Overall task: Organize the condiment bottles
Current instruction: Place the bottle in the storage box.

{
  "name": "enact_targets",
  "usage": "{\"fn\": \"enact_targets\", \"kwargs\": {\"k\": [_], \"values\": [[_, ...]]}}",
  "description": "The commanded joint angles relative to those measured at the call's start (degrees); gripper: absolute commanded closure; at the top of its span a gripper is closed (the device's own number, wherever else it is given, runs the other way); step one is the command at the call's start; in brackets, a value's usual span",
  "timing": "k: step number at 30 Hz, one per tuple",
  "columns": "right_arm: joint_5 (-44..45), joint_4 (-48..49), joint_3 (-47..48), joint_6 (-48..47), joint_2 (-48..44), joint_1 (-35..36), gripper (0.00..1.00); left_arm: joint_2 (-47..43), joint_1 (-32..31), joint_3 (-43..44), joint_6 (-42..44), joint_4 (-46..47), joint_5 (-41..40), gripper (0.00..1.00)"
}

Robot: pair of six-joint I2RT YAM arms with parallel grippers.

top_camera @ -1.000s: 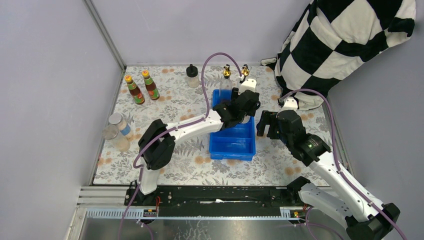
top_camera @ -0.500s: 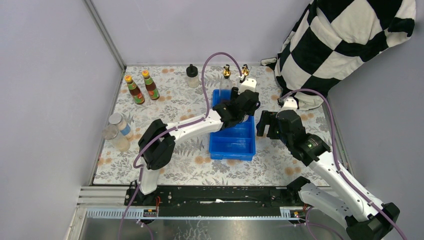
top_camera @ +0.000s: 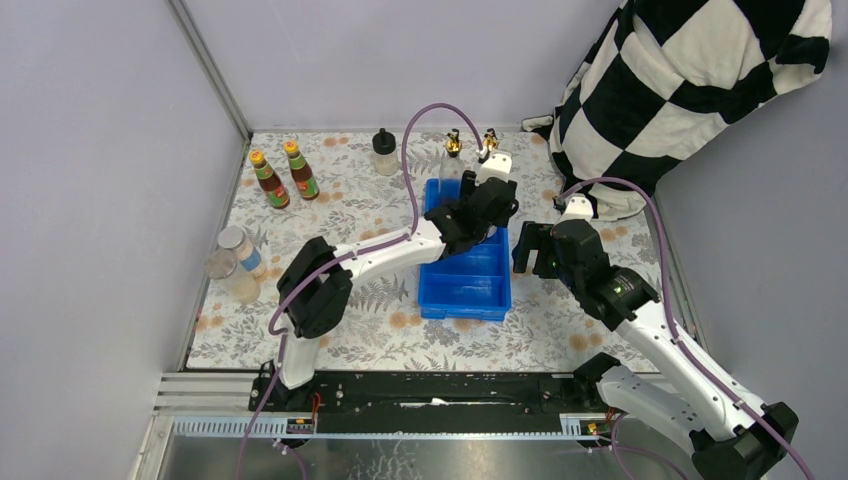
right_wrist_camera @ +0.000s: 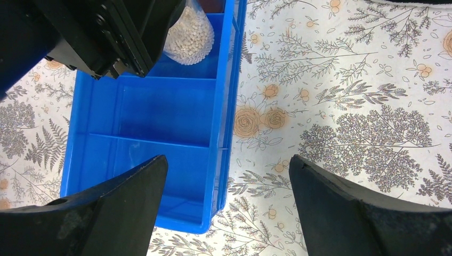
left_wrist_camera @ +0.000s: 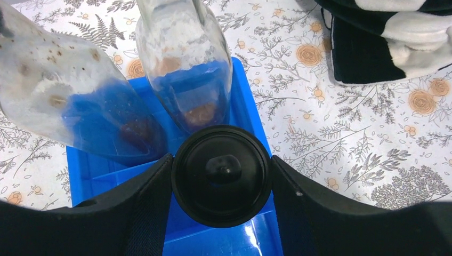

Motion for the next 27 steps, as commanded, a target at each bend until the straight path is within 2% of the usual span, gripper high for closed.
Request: {"fn": "enact_targets", "kwargs": {"k": [1,11,19,24,27], "values": [[-0.6,1.4,-0.2,-1.0,0.3,0.2,0.09,0.4,0.4,-1.3,-0.4,4.9,-0.3,0.42],[-0.5,1.6,-0.7,-1.0,0.2,0.3,0.09,-2.4,-0.7,-6.4,-3.5,5.3,1.7,0.42],[-0.3,1.4,-1.0,-1.0,0.0,0.2,0.09,0.3,-1.0,-7.9,-2.2,11.9,2.1,0.42],[-0.6,1.5,-1.0,-1.0,0.1,0.2,0.09,2.1,-1.2,-7.6,-2.0,12.7,2.3,0.41],[-0.6,1.6,-1.2,-1.0,0.0,0.2,0.09,3.5,-1.3,-5.8,-2.8,9.7,1.7,0.32]]}}
